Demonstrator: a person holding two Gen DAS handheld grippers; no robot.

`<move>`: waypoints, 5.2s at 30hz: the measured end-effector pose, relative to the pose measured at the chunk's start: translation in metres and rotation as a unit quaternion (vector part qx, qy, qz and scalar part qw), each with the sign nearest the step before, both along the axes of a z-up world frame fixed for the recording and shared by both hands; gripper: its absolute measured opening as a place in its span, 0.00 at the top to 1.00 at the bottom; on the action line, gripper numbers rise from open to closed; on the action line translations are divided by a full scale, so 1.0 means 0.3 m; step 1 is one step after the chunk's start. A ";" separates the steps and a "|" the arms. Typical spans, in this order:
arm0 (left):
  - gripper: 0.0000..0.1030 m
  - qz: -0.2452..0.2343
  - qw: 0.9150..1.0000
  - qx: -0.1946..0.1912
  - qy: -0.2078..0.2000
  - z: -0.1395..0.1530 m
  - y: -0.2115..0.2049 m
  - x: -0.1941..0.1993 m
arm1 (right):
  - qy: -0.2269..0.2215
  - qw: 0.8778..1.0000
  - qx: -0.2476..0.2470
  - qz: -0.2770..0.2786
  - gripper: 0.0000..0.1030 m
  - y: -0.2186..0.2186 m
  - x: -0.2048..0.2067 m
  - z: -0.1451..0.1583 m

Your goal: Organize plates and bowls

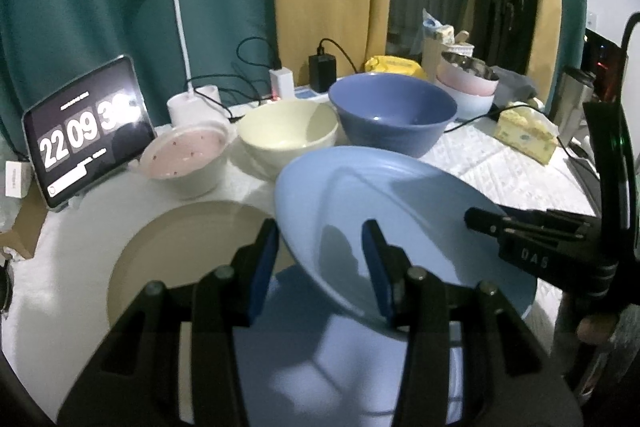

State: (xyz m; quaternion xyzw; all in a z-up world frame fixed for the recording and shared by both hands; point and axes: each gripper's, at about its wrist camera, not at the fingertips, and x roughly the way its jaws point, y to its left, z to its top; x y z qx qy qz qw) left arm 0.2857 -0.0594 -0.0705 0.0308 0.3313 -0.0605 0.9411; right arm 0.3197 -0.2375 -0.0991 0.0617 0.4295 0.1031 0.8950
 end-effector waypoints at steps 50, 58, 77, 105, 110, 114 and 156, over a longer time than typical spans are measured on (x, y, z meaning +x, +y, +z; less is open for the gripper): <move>0.57 0.017 1.000 0.010 -0.009 -0.107 0.145 -0.352 | -0.024 0.999 -0.021 0.024 0.73 0.146 -0.350 -0.002; 0.56 0.026 0.999 0.044 -0.018 -0.143 0.142 -0.357 | -0.009 0.999 -0.022 0.026 0.73 0.162 -0.345 -0.051; 0.54 0.058 0.998 -0.011 -0.007 -0.172 0.229 -0.275 | -0.006 1.000 0.009 0.015 0.62 0.129 -0.316 -0.076; 0.55 -0.002 1.000 0.003 -0.001 -0.176 0.034 -0.248 | -0.026 0.999 0.038 0.000 0.73 -0.004 -0.301 -0.079; 0.55 -0.011 1.000 0.010 0.003 -0.178 -0.010 -0.230 | -0.028 0.999 0.038 -0.013 0.73 -0.039 -0.289 -0.081; 0.55 -0.013 1.000 0.011 0.004 -0.174 -0.037 -0.204 | -0.028 0.999 0.038 -0.019 0.73 -0.064 -0.276 -0.083; 0.51 -0.021 0.999 -0.031 0.006 -0.122 -0.046 -0.089 | -0.035 0.997 0.002 -0.072 0.69 -0.138 -0.189 -0.030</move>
